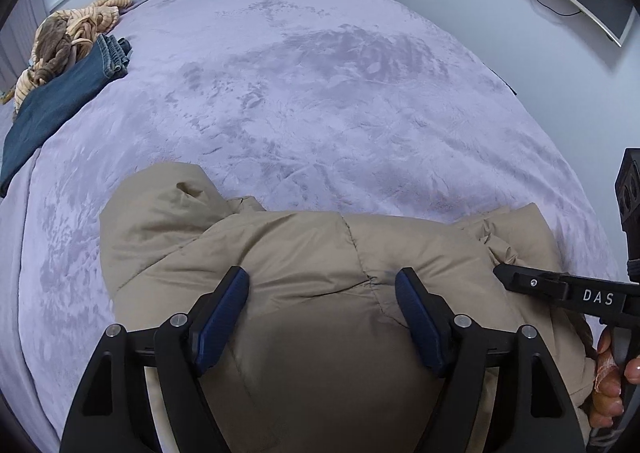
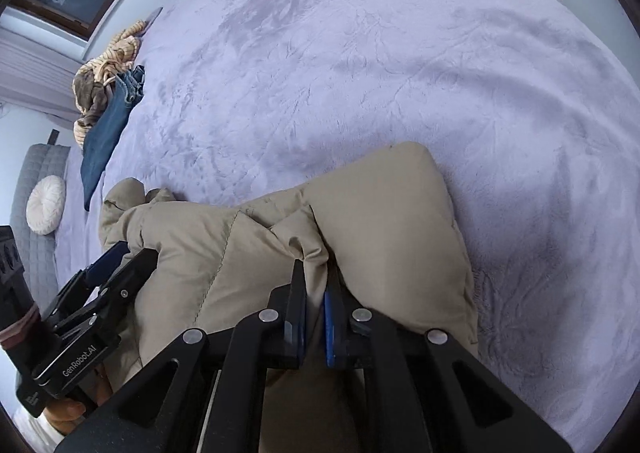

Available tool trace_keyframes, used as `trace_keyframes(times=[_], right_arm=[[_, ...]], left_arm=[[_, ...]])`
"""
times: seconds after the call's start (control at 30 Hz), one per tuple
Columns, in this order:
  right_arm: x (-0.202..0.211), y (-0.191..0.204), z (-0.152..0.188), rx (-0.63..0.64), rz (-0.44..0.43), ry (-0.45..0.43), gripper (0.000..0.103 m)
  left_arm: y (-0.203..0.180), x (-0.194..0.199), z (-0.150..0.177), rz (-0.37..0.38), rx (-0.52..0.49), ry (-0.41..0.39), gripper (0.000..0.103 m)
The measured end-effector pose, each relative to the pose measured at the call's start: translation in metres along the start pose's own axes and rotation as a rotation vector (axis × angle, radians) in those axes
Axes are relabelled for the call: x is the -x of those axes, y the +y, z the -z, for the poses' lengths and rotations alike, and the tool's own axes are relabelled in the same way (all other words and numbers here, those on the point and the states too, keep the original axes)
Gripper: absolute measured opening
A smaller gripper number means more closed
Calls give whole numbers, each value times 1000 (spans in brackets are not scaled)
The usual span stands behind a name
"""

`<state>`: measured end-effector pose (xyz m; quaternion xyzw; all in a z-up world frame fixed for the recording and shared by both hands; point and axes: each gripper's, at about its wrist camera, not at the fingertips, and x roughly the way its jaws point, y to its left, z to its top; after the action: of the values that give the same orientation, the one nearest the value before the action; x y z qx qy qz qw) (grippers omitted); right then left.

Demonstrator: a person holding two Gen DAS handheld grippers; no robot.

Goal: Fold large clothes
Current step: 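Press the folded jacket down with both tools, then open both tools and lift them off the folded jacket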

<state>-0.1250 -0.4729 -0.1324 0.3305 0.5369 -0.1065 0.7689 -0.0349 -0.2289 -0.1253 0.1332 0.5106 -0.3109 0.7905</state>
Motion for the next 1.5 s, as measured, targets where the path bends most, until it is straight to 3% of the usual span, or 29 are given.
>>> trace_keyframes(times=[0.1,0.2,0.37,0.47,0.57,0.77,0.9,0.97,1.1,1.3,1.5], right_arm=[[14,6,0,15,8,20,12],[48,23,13,108,44,-12,14],[87,45,59,258,-31,14,14],[75,42,88,312,7,90,13],[59,31,99,268,-19,138,13],[57,32,103,272,-12,143,13],[70,36,105,301,-14,139,13],[75,37,109,322,-19,146,13],[65,32,112,349,0,185,13],[51,31,106,318,14,201,13],[55,39,111,286,37,181,15]], left_arm=[[3,3,6,-6,-19,-12,79],[4,4,9,-18,-24,-20,79],[2,7,7,-41,-27,-7,79],[7,23,8,-48,9,13,79],[17,49,20,-37,48,18,79],[35,96,80,-7,136,66,79],[31,97,123,-18,200,128,79],[30,95,133,-38,233,141,92],[32,95,137,-43,293,160,92],[23,104,131,-89,254,174,92],[28,109,137,-75,253,179,92]])
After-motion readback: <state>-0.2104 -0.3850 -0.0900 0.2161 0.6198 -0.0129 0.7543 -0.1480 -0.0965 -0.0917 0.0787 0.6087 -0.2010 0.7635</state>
